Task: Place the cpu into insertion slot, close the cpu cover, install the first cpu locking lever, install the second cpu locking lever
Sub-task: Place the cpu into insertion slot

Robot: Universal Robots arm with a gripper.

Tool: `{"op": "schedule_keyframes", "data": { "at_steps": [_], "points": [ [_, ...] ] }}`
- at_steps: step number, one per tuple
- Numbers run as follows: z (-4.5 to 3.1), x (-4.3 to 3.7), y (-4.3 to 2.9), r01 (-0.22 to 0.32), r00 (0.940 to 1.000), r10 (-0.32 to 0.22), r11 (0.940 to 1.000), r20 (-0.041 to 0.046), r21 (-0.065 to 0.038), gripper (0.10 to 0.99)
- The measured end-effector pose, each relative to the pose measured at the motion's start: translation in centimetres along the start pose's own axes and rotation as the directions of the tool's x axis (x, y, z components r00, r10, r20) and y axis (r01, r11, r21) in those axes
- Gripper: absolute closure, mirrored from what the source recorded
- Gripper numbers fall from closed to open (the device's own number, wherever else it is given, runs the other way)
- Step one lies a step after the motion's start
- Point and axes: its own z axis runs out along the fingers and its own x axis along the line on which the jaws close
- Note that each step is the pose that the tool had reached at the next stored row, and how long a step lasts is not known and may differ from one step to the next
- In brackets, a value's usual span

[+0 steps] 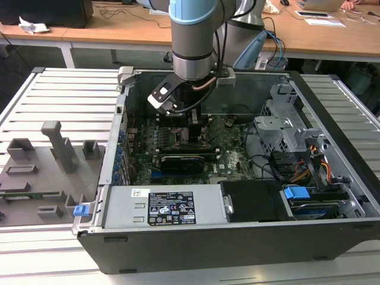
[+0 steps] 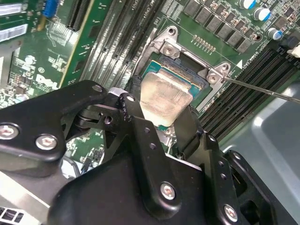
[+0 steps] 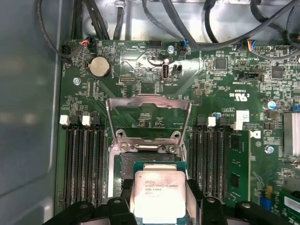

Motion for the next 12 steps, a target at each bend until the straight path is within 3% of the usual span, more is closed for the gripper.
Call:
{"op": "schedule_keyframes", "data": {
  "at_steps": [12],
  "points": [
    [1.16,0.71,-0.05,-0.007,1.0,0.007,1.0,0.0013,0.001,0.561]
  ]
}}
